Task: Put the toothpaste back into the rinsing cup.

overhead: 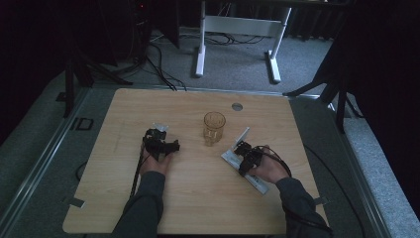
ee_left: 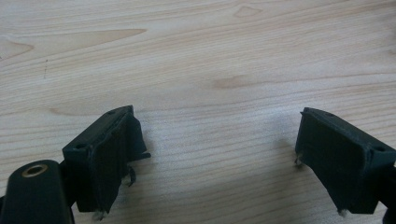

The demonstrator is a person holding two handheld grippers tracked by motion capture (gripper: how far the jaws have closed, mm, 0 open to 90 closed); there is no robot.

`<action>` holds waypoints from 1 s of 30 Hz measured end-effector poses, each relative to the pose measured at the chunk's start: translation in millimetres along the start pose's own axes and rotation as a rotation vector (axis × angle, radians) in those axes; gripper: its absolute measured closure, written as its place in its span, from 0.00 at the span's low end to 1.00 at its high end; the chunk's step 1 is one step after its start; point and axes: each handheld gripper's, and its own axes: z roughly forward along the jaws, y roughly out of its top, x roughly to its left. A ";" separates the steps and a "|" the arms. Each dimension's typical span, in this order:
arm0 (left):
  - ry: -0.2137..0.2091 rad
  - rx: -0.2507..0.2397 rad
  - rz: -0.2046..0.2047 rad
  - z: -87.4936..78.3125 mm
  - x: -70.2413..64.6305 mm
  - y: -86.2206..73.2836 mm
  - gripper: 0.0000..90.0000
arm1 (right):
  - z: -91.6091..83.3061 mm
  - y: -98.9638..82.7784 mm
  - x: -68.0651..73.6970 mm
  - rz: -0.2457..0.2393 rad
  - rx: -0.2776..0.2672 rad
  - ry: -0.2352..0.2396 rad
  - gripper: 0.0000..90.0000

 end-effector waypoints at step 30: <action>0.001 0.001 0.001 0.4 -0.5 0.5 0.14 | -5.8 -6.6 -7.9 0.027 -0.013 -0.008 0.78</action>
